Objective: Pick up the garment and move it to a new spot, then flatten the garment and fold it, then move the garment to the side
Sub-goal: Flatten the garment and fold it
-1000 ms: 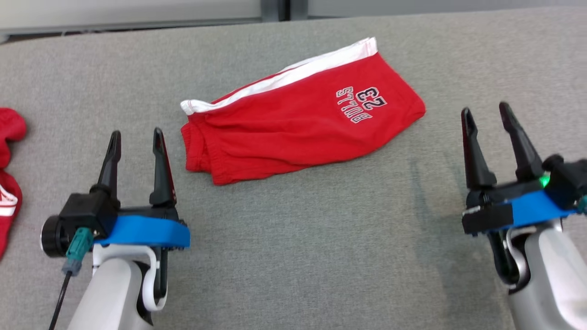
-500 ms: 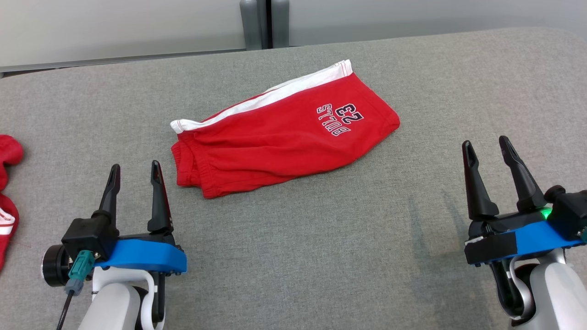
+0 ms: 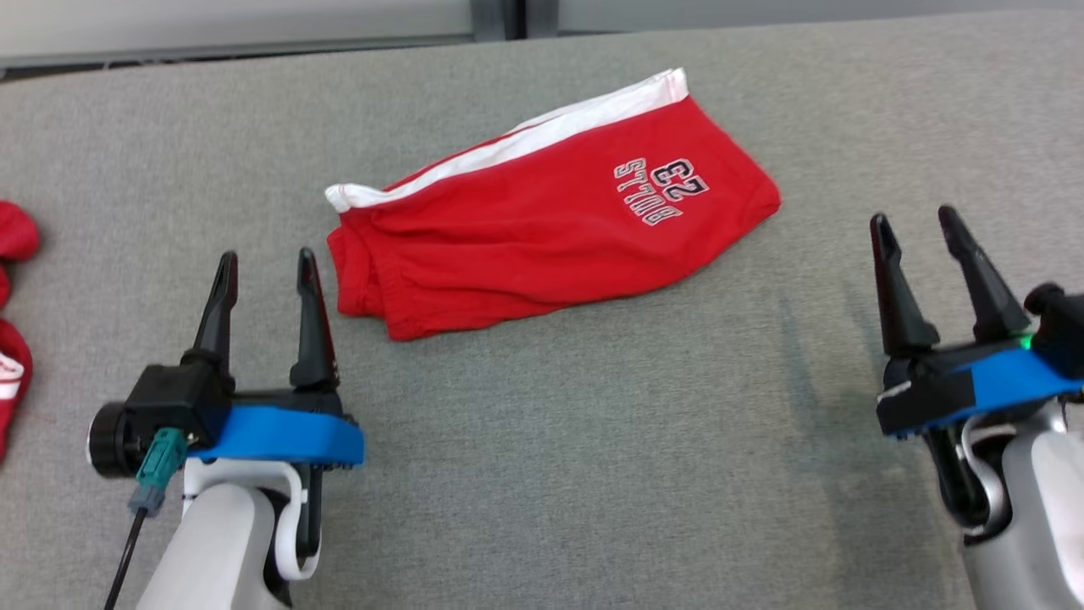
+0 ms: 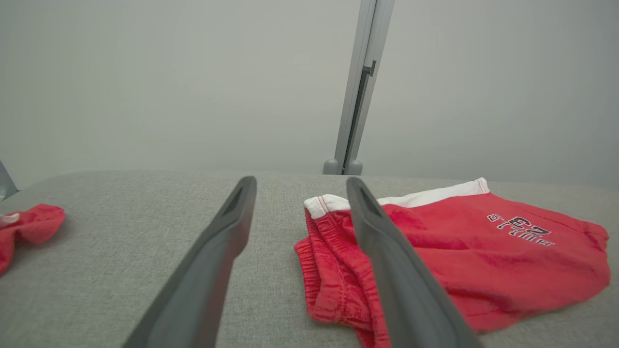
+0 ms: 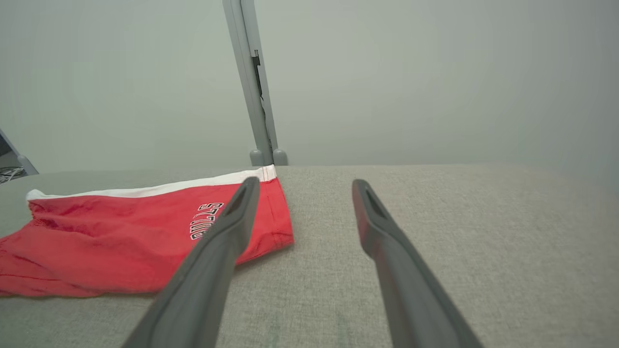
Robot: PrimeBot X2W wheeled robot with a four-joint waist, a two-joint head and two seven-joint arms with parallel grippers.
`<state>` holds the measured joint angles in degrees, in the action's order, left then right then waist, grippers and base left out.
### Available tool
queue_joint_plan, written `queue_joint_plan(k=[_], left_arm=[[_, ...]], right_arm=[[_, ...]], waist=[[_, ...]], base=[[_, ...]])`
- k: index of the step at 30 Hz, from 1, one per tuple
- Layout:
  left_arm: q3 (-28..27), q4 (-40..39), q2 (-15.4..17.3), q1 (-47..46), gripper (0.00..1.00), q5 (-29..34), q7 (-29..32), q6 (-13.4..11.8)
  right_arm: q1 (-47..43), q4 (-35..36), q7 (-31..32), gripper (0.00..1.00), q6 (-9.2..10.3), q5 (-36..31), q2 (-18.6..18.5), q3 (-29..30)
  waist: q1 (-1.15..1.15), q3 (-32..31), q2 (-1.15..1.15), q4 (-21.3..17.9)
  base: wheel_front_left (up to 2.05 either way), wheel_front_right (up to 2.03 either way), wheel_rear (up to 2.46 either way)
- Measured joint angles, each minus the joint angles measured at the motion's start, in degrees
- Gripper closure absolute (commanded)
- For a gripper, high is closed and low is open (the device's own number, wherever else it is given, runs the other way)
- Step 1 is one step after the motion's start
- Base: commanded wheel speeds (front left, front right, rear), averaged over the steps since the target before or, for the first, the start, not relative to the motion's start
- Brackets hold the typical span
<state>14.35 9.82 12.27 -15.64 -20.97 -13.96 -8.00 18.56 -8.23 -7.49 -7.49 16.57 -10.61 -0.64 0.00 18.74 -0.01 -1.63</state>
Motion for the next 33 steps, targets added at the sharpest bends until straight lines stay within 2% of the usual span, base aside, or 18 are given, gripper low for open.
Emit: queue_joint_plan(k=[7, 15, 19, 20, 21, 22, 23, 28, 33], left_arm=[[2.15, -1.75, -1.49, -4.70, 0.00, 1.33, -0.32, 0.67], [3.21, -1.35, -3.02, -7.67, 0.00, 1.90, -0.78, 1.59], [3.21, -0.55, -3.49, -7.96, 0.00, 1.90, -0.87, 1.99], [3.13, -0.44, -3.56, -7.96, 0.00, 1.91, -0.89, 1.99], [3.07, -0.35, -3.64, -7.95, 0.00, 1.97, -0.94, 1.99], [2.94, -0.29, -3.70, -7.93, 0.00, 2.00, -0.94, 1.98], [2.87, -0.26, -3.78, -7.87, 0.00, 2.00, -0.97, 1.99], [2.41, 0.05, -3.77, -7.28, 0.00, 2.31, -1.02, 2.08], [1.72, 0.22, -3.77, -6.45, 0.00, 2.42, -1.03, 2.25]], right_arm=[[9.32, -7.23, 2.19, 0.00, 0.00, 1.87, -2.83, -3.20], [19.38, -22.06, 5.95, 0.00, 0.00, 3.74, -5.68, -7.00], [22.94, -26.97, 8.80, 0.00, 0.00, 5.48, -5.95, -8.59], [23.74, -27.80, 9.77, 0.21, 0.00, 5.93, -6.01, -9.13], [24.27, -28.43, 10.77, 0.60, 0.00, 6.67, -6.03, -9.67], [24.73, -28.88, 11.65, 0.77, 0.00, 7.40, -6.10, -10.20], [25.14, -29.22, 12.51, 1.00, 0.00, 7.77, -6.20, -10.79], [25.76, -29.43, 13.76, 1.00, 0.00, 10.22, -6.36, -13.25], [23.06, -28.37, 11.02, 1.00, 0.00, 11.38, -6.17, -13.72]], waist=[[0.01, 5.17, 0.01, 3.52], [0.01, 9.45, 0.02, 7.72], [0.01, 9.89, 0.02, 8.61], [0.00, 9.78, 0.02, 8.56], [0.00, 9.65, 0.02, 8.47], [-0.01, 9.50, 0.02, 8.35], [0.00, 9.34, 0.02, 8.19], [0.00, 8.60, 0.02, 7.37], [0.00, 7.25, 0.02, 6.56]], base=[[0.00, 0.00, 0.00], [0.00, 0.00, 0.00], [0.00, 0.00, 0.00], [0.00, 0.00, 0.00], [0.00, 0.00, 0.00], [0.00, 0.00, 0.00], [0.00, 0.00, 0.00], [0.00, 0.00, 0.00], [0.00, 0.00, 0.00]])
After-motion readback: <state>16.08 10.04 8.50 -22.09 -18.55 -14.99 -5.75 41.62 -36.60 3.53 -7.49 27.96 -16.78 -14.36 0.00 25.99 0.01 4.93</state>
